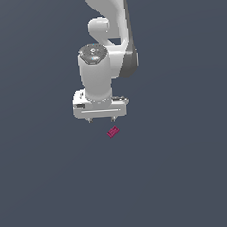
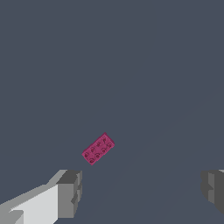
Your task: Pick up the object and move it to a goal position.
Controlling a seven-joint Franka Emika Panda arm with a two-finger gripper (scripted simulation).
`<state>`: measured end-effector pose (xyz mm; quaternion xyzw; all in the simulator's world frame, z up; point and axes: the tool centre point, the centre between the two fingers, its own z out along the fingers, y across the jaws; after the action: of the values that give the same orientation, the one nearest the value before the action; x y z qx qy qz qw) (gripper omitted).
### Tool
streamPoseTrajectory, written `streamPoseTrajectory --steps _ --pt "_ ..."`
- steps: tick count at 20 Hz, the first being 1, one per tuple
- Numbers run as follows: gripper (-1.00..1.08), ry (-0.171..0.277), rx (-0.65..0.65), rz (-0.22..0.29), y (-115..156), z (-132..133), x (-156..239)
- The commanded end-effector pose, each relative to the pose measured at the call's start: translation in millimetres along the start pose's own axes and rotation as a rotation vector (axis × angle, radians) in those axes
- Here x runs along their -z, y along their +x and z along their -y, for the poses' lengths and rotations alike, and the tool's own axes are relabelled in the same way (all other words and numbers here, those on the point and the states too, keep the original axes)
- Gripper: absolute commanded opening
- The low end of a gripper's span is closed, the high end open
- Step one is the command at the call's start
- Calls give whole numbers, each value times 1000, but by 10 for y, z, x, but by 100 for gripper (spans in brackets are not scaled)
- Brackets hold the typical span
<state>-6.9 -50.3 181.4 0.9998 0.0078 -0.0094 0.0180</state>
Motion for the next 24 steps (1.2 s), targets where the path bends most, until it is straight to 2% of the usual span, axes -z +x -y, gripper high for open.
streamPoseTrajectory --steps 1,10,24 --pt "100 2 -18 0 -3 16 -30" --pt "100 15 -158 -2 -29 119 -239" --pt "100 36 -523 -2 -143 344 -753"
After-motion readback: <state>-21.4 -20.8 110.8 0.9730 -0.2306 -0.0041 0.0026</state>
